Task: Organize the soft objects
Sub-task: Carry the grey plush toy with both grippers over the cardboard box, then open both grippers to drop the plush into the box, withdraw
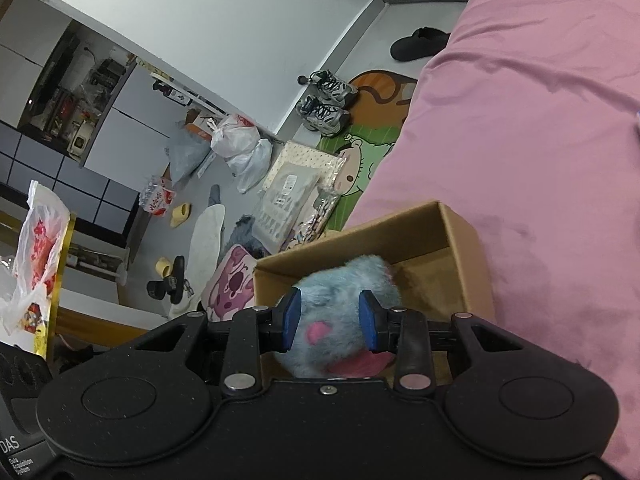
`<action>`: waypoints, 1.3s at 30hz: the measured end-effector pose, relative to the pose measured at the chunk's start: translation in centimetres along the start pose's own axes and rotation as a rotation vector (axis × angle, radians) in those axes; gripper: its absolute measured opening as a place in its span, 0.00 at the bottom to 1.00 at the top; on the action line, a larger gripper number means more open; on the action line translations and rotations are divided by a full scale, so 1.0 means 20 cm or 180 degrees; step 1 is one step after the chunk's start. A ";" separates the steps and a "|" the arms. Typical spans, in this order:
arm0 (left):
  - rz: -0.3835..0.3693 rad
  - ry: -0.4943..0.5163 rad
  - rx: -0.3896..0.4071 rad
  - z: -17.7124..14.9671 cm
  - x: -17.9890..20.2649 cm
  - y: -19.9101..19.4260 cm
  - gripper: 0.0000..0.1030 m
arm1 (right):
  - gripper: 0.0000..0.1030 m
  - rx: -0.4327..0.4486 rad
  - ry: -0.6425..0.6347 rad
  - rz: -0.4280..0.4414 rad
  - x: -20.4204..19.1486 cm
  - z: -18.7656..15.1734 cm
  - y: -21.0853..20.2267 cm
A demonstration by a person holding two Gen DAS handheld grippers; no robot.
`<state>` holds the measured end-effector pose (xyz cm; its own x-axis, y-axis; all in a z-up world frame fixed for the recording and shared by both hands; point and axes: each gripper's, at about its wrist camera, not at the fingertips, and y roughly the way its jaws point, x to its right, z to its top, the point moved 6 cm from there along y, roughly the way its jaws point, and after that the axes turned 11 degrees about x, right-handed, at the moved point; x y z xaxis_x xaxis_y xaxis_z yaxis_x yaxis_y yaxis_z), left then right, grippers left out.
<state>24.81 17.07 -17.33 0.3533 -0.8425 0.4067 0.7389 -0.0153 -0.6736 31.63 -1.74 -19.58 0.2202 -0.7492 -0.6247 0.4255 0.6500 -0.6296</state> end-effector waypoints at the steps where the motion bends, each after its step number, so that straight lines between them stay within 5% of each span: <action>1: 0.0016 -0.0009 -0.0007 0.00 -0.01 0.01 0.12 | 0.33 -0.0012 0.0026 0.0018 0.00 0.00 0.00; 7: 0.0156 -0.0045 -0.0044 0.00 -0.05 0.04 0.12 | 0.33 -0.0081 0.0185 0.0061 0.02 -0.03 0.04; 10: 0.0220 -0.0034 -0.0029 0.00 -0.06 0.04 0.13 | 0.47 -0.0089 0.0306 0.0088 0.04 -0.03 0.04; 19: 0.0254 -0.0041 -0.0077 0.00 -0.05 -0.03 0.21 | 0.64 0.0058 0.0274 0.0000 0.03 0.01 -0.10; 27: 0.0381 0.0050 0.0048 -0.01 -0.01 -0.15 0.61 | 0.86 0.0229 0.0035 -0.0204 0.04 0.03 -0.27; 39: 0.0408 0.0347 0.0381 -0.06 0.12 -0.33 0.79 | 0.96 0.0565 -0.0280 -0.0231 0.09 0.04 -0.50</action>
<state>20.12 14.47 -12.65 0.3896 -0.8868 0.2488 0.7570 0.1544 -0.6349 28.40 -9.77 -14.04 0.2557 -0.8066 -0.5330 0.5892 0.5671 -0.5755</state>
